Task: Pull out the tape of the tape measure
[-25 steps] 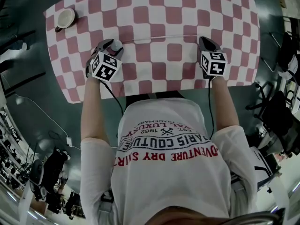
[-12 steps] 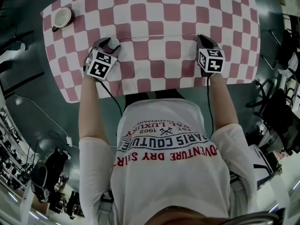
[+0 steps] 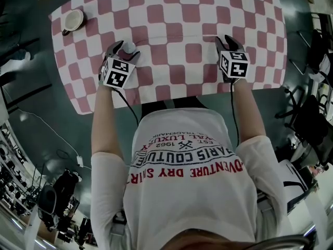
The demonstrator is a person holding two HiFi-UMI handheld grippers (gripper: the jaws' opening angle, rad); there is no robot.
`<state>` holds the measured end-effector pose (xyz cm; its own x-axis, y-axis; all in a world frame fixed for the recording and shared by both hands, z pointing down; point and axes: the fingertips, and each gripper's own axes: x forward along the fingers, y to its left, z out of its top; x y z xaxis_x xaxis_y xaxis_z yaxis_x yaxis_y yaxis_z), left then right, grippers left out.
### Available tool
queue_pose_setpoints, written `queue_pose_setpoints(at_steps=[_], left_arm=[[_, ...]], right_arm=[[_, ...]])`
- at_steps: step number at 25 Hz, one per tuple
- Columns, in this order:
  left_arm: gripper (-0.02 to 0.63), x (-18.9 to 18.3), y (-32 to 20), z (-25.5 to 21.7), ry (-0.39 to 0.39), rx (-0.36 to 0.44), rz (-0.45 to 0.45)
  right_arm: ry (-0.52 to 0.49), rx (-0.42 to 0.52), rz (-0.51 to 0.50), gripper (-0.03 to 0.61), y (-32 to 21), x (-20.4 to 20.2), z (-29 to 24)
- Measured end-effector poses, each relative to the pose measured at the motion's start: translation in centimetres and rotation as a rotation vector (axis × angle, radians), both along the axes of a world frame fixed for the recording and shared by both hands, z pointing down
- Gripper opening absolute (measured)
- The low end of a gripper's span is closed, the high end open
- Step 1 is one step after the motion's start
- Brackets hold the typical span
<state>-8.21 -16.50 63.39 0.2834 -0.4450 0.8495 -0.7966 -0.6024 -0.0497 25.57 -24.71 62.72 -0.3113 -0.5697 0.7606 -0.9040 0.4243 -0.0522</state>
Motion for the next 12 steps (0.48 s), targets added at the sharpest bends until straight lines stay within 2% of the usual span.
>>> queue_pose_setpoints(at_steps=[6,9,12], left_arm=[[0.330,0.9,-0.4,-3.5,0.064,0.054,-0.018],[0.225,0.9,-0.9,-6.3,0.073,0.114,-0.051],[0.166,0.6,-1.4,-8.8,0.086,0.162,-0.107]], right_arm=[[-0.053,0.061,-0.013,0.152,0.5,-1.7,-3.9],[-0.095,0.095,-0.027,0.152,0.8,-3.1,-6.2],[-0.141,0.162,-0.067,0.150,0.8,-5.0,-9.0]])
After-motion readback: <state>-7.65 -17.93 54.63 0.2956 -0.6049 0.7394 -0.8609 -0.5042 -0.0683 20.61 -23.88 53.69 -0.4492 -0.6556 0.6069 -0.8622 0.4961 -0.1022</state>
